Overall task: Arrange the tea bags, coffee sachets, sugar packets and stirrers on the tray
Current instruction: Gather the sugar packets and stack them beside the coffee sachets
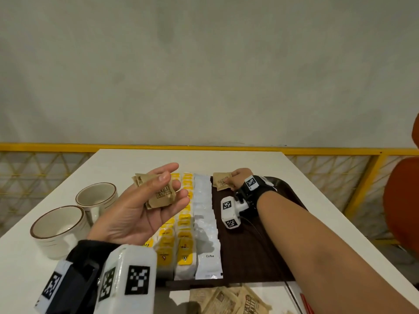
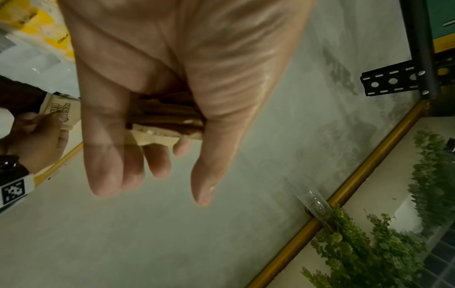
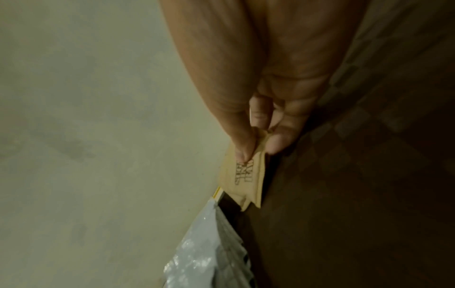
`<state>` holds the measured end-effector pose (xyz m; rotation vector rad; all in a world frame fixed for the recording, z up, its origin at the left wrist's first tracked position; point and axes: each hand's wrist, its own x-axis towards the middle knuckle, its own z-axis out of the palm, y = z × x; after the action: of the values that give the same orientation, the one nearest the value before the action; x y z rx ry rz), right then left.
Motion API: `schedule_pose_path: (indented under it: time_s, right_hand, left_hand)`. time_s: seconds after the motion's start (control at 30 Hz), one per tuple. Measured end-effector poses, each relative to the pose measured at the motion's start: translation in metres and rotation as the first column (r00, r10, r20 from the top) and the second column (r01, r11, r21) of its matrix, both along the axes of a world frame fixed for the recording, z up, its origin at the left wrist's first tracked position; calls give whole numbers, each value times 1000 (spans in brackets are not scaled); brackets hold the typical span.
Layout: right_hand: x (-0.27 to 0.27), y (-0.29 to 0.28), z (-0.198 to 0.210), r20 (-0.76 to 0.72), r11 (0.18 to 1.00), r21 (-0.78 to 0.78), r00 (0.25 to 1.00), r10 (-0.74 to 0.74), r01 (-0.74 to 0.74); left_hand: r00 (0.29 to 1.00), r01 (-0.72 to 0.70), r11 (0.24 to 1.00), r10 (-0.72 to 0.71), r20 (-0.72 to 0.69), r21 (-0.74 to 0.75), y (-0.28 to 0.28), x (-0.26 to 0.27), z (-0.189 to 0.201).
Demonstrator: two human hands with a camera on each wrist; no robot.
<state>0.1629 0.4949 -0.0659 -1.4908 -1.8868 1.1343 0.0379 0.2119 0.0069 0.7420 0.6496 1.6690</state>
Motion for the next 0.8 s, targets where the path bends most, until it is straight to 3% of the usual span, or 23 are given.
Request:
schedule_pose_path:
  time_s: [0.23, 0.4, 0.5, 0.7, 0.8]
  right_hand:
    - [-1, 4, 7, 184, 994, 21, 978, 100, -105]
    - [4, 10, 8, 137, 994, -38, 985, 107, -103]
    - [4, 12, 7, 194, 995, -17, 975, 104, -103]
    - [12, 10, 10, 85, 989, -101, 989, 121, -112]
    - [5, 10, 5, 149, 991, -76, 981, 121, -111]
  left_hand:
    - [1000, -4, 1000, 5, 11, -27, 2, 2, -2]
    - [1000, -13, 999, 14, 14, -34, 2, 1, -3]
    - [1000, -20, 999, 20, 14, -36, 2, 2, -3]
    - [1000, -28, 999, 28, 6, -42, 2, 4, -2]
    - [999, -37, 998, 37, 4, -47, 3, 5, -2]
